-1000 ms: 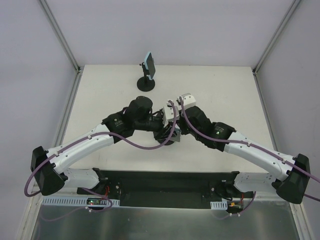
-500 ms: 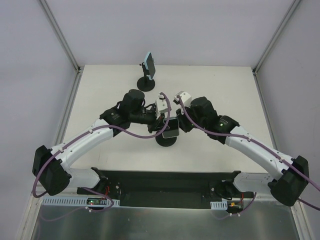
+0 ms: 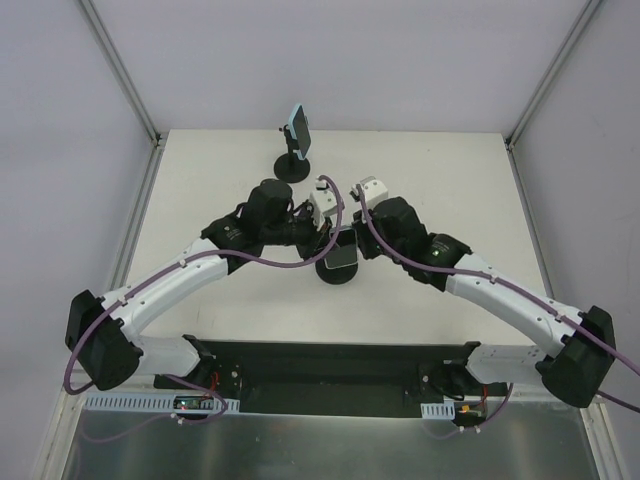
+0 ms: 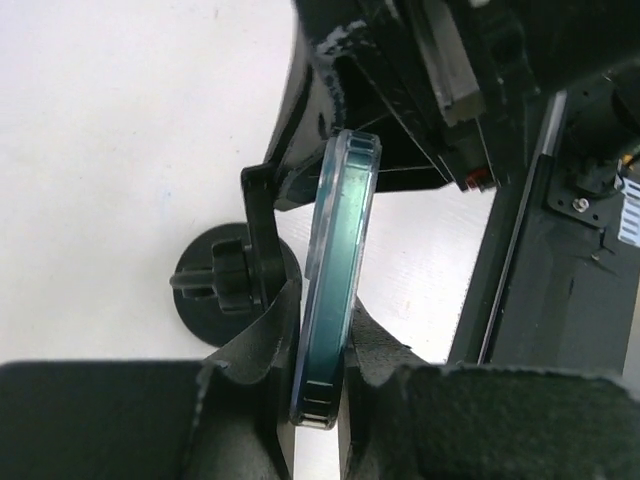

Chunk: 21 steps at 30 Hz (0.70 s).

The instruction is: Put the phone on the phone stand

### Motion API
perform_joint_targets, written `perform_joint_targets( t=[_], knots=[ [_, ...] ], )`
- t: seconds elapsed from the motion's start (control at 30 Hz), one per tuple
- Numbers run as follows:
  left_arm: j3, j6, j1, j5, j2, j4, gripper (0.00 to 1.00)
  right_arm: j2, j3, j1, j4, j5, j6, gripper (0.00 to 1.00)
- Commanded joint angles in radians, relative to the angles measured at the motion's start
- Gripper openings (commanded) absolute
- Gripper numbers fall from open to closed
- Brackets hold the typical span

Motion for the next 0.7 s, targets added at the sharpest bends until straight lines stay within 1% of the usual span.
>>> perform_joint_targets(
  t=[0.0,0.03,0.07,0.1,0.13,0.17,0.2,0.23,0.27,0.3,0.33,0.37,0.4,0.43,0.47,0.5,0.53,0.57,0.6,0.63,0.67],
  knots=[
    [-0.04,-0.213,0.048,-0.617,-0.011,0.028,0.0,-0.082,0.012,0.149,0.029,0.437,0.248,0.0],
    [-0.043,-0.222,0.046,-0.648,-0.006,0.03,0.0,-0.084,0.014,0.165,-0.015,0.502,0.361,0.0],
    [-0.043,-0.227,0.046,-0.675,-0.005,0.027,0.0,-0.096,0.005,0.18,-0.035,0.607,0.4,0.0],
    [-0.047,-0.239,0.046,-0.738,0.0,0.021,0.0,-0.107,-0.011,0.208,-0.045,0.648,0.446,0.0],
    [-0.054,-0.247,0.045,-0.754,-0.012,0.022,0.0,-0.134,-0.029,0.225,-0.034,0.675,0.492,0.0],
    [-0.062,-0.256,0.04,-0.78,-0.017,0.024,0.0,-0.15,-0.064,0.241,-0.019,0.75,0.504,0.0],
    [-0.063,-0.256,0.033,-0.81,-0.02,0.022,0.0,-0.157,-0.069,0.275,0.012,0.766,0.503,0.0],
    [-0.063,-0.256,0.028,-0.782,-0.02,0.025,0.0,-0.162,-0.068,0.291,0.023,0.769,0.498,0.0],
    [-0.05,-0.264,0.026,-0.781,-0.011,0.027,0.0,-0.161,-0.065,0.31,0.038,0.786,0.498,0.0],
    [-0.047,-0.269,0.022,-0.79,0.0,0.03,0.0,-0.156,-0.055,0.371,0.064,0.812,0.498,0.0],
    [-0.04,-0.275,-0.001,-0.836,0.006,0.03,0.0,-0.124,-0.034,0.408,0.057,0.844,0.514,0.0],
    [-0.027,-0.287,-0.01,-0.859,0.012,0.028,0.0,-0.092,0.003,0.448,0.008,0.952,0.597,0.0],
    [-0.019,-0.295,-0.015,-0.85,0.031,0.036,0.0,-0.058,0.082,0.525,-0.071,1.006,0.634,0.0],
    [-0.008,-0.305,-0.024,-0.87,0.046,0.036,0.0,0.012,0.112,0.562,-0.092,1.06,0.664,0.0],
    [0.015,-0.302,-0.056,-0.887,0.064,0.036,0.0,0.045,0.142,0.596,-0.11,1.146,0.685,0.0],
    [0.025,-0.301,-0.069,-0.896,0.092,0.041,0.0,0.08,0.188,0.651,-0.243,1.185,0.798,0.0],
    [0.029,-0.316,-0.075,-0.896,0.1,0.051,0.0,0.153,0.28,0.671,-0.324,1.253,0.854,0.0],
    [0.026,-0.325,-0.078,-0.892,0.104,0.06,0.0,0.184,0.332,0.686,-0.416,1.278,0.947,0.0],
    [0.023,-0.339,-0.08,-0.892,0.11,0.065,0.0,0.213,0.371,0.717,-0.595,1.307,1.094,0.0],
    [0.012,-0.354,-0.084,-0.892,0.108,0.099,0.0,0.261,0.442,0.728,-0.689,1.332,1.188,0.0],
    [-0.026,-0.356,-0.089,-0.867,0.1,0.125,0.0,0.283,0.471,0.731,-0.771,1.334,1.246,0.0]
  ],
)
